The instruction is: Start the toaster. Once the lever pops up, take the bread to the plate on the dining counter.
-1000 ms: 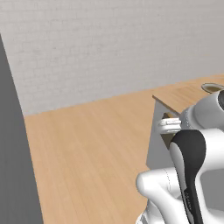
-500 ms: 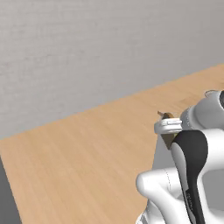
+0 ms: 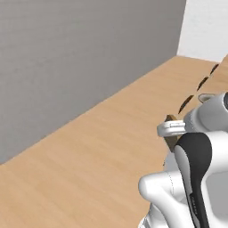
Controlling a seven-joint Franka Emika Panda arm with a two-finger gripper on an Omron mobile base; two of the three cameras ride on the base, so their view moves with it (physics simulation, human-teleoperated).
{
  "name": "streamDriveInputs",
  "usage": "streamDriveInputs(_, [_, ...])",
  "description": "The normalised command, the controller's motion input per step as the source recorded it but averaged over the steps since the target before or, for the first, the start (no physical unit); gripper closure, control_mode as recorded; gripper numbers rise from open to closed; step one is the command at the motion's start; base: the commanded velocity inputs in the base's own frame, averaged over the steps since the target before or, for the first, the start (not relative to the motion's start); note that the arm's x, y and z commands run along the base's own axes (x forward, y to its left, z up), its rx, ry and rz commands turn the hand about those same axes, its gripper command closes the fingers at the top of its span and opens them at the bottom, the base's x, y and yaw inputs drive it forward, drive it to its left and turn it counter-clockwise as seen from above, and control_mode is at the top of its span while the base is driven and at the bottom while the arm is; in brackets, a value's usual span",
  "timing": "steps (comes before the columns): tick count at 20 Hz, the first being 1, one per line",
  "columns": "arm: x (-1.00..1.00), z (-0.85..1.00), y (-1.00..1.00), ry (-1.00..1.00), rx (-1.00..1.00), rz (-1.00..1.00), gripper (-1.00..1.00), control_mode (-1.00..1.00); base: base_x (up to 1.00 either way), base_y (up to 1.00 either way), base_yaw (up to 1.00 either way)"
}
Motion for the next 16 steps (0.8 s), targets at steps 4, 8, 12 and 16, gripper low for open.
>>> streamDriveInputs(4, [0.00, 0.00, 0.00, 0.00, 0.00, 0.00, 1.00, 1.00, 0.87, 0.94, -0.61])
streamDriveInputs(8, [0.00, 0.00, 0.00, 0.00, 0.00, 0.00, 1.00, 1.00, 0.60, 1.00, -0.58])
streamDriveInputs(12, [0.00, 0.00, 0.00, 0.00, 0.00, 0.00, 1.00, 1.00, 0.50, 0.98, -0.60])
streamDriveInputs(16, [0.00, 0.00, 0.00, 0.00, 0.00, 0.00, 1.00, 1.00, 0.34, 0.59, -0.76])
